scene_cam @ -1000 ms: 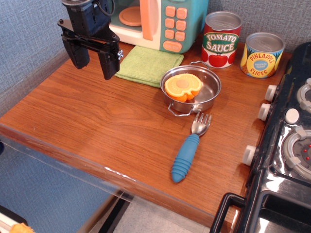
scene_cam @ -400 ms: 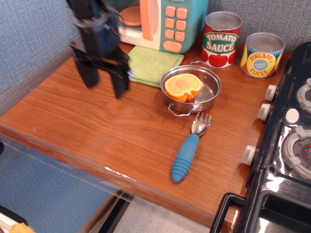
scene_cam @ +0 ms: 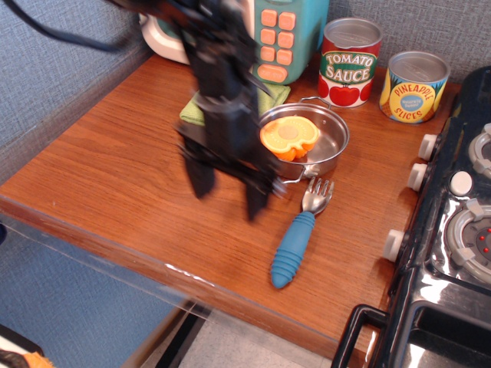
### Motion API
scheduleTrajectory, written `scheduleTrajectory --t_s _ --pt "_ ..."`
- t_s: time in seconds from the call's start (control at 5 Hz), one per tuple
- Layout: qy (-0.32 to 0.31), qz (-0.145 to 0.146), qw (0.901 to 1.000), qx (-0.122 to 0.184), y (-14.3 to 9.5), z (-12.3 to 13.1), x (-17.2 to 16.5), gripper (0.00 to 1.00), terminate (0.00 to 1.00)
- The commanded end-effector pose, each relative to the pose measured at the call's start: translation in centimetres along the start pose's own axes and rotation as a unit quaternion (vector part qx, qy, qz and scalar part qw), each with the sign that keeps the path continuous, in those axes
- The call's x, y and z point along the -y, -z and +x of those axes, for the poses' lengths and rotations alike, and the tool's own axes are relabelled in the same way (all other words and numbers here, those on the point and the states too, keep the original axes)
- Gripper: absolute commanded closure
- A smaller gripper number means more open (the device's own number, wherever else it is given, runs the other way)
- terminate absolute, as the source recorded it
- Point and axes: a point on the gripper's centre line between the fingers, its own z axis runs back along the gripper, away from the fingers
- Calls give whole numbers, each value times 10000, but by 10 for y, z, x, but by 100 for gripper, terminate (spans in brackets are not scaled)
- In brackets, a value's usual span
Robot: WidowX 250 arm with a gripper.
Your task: Move the blue fork to the far left edge of the table
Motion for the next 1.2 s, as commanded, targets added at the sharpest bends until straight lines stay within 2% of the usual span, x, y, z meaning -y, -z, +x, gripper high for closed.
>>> scheduleTrajectory --t_s 0.0,0.4,0.6,1.0 --pt "167 -29 9999 12 13 2 44 0 0" --pt "28 334 9983 -483 52 -1 30 0 0" --pt "45 487 9971 -589 63 -7 25 100 0" --pt "217 368 9976 -537 52 -10 27 100 0"
